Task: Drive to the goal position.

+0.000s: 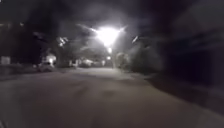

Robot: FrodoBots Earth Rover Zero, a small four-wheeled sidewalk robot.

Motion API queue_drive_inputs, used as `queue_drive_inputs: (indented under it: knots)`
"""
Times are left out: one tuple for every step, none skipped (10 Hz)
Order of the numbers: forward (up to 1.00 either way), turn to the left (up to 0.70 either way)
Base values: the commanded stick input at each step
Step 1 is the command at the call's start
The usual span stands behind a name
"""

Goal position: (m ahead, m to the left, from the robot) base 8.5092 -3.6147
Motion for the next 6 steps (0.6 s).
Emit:
queue_drive_inputs:
  knots:
    - [0.7, 0.0]
    - [0.7, 0.0]
    - [0.7, 0.0]
    - [0.7, 0.0]
    - [0.7, 0.0]
    - [0.7, 0.0]
